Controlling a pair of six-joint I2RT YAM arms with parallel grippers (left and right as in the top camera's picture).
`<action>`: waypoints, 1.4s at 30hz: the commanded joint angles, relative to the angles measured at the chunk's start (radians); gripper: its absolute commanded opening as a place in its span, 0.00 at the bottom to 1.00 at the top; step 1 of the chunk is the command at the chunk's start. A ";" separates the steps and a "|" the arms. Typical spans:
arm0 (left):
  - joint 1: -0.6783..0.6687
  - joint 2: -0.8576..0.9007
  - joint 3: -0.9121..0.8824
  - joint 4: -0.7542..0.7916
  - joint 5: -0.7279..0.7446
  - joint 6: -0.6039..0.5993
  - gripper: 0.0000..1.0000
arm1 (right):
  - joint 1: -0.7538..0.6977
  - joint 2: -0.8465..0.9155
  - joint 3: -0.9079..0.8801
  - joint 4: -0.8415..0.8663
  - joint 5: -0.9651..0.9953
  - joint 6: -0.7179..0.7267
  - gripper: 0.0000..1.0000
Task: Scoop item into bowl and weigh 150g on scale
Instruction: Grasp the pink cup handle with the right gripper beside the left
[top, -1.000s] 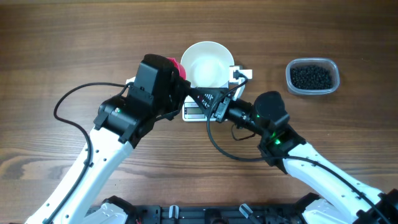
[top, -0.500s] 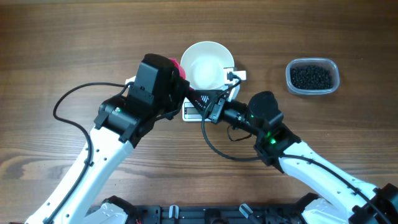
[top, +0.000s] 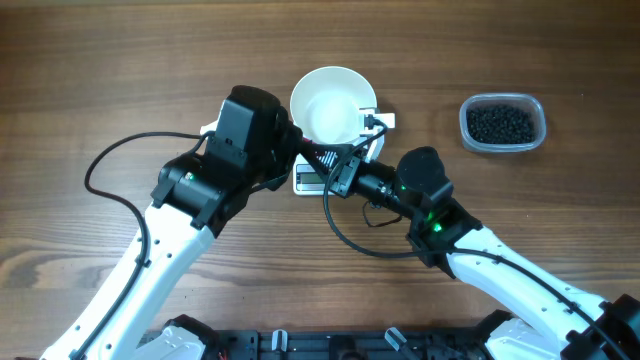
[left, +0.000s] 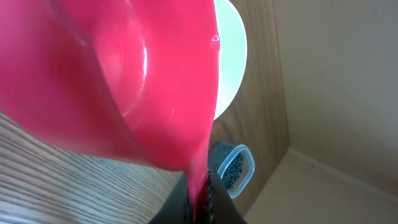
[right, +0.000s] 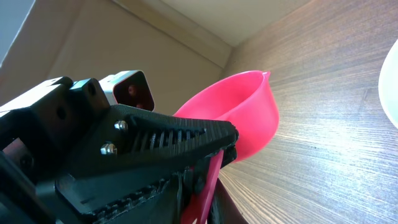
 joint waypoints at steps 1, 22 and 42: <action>-0.006 0.007 0.010 -0.007 0.019 0.009 0.48 | 0.005 0.010 0.029 -0.034 0.003 -0.052 0.05; 0.029 0.000 0.010 0.052 0.111 0.309 0.73 | 0.005 -0.089 0.029 -0.100 0.003 -0.233 0.05; 0.030 0.006 0.010 0.067 0.063 0.283 0.04 | 0.005 -0.090 0.029 -0.137 -0.036 -0.190 0.45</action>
